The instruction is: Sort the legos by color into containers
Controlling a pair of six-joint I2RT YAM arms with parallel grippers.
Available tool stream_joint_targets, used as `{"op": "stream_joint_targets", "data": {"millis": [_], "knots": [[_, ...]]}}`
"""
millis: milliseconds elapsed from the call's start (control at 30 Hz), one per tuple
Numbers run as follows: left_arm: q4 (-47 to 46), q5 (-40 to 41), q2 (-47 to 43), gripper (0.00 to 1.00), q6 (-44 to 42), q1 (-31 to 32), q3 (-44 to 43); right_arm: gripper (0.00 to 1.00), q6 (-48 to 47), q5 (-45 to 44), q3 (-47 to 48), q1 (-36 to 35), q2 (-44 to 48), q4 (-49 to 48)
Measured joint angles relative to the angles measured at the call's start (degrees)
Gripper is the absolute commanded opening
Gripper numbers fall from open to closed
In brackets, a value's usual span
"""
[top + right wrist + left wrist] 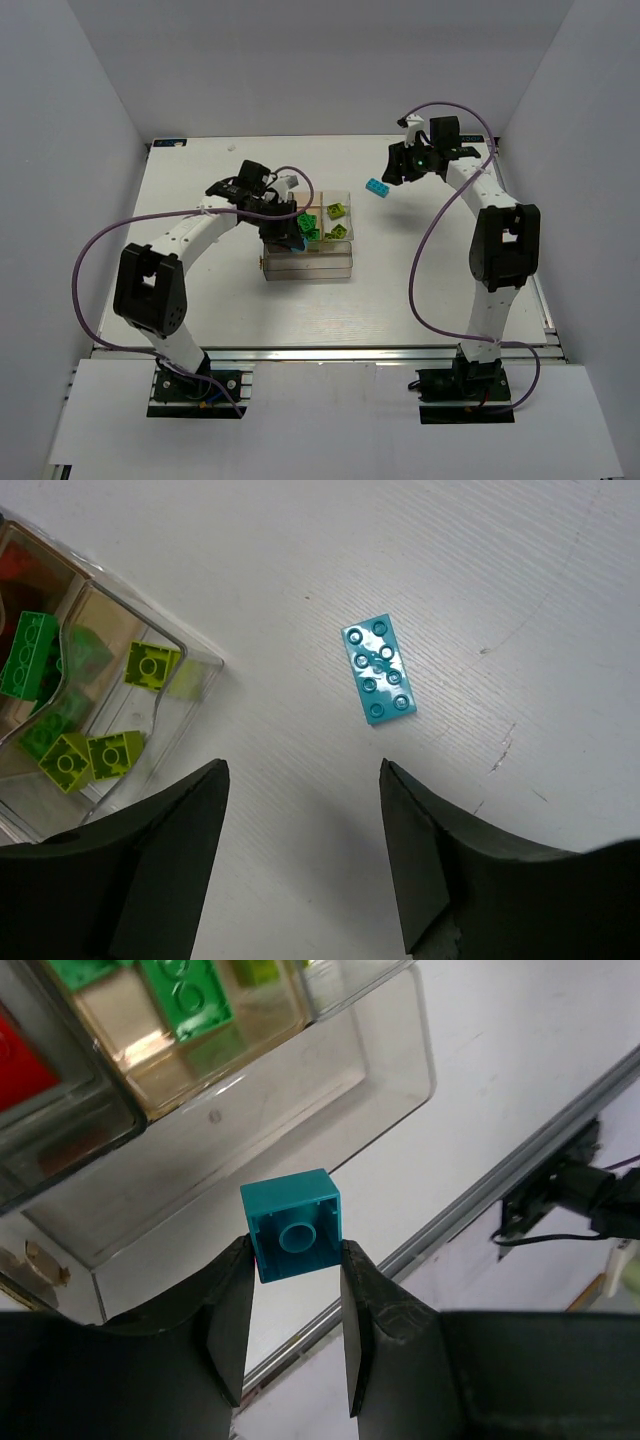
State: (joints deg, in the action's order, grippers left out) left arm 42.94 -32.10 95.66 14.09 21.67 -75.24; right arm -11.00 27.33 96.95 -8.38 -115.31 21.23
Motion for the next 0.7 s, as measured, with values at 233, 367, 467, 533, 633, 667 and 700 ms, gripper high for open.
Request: {"op": "stream_joint_targets", "data": {"millis": [233, 367, 467, 533, 633, 667, 700], "knots": [[3.9, 7.8, 2.8, 0.68, -0.5, 1.6, -0.9, 0.89, -1.0, -0.4, 0.3, 0.0, -0.4, 0.7], [4.3, 11.1, 3.8, 0.70, -0.1, 1.7, -3.3, 0.89, -2.2, -1.8, 2.6, 0.0, -2.9, 1.4], [4.6, 12.0, 3.9, 0.42, 0.3, 1.7, -5.3, 0.89, -4.6, -3.3, 4.5, -0.3, -6.0, 1.4], [3.8, 12.5, 3.3, 0.15, 1.4, 1.6, -5.9, 0.89, -6.8, -4.6, 6.1, -0.4, -8.7, 1.5], [0.9, 14.1, -0.5, 0.09, 3.8, 1.1, -4.0, 0.89, -10.9, -6.7, 9.0, -0.6, -13.3, 1.8], [-0.7, 15.1, -3.1, 0.25, 4.8, 0.9, -2.2, 0.89, -12.3, -7.2, 9.5, -0.8, -14.6, 1.8], [-1.8, 15.9, -5.9, 0.32, 5.7, 0.8, -0.4, 0.89, -13.7, -7.5, 9.6, -1.0, -15.6, 1.9]]}}
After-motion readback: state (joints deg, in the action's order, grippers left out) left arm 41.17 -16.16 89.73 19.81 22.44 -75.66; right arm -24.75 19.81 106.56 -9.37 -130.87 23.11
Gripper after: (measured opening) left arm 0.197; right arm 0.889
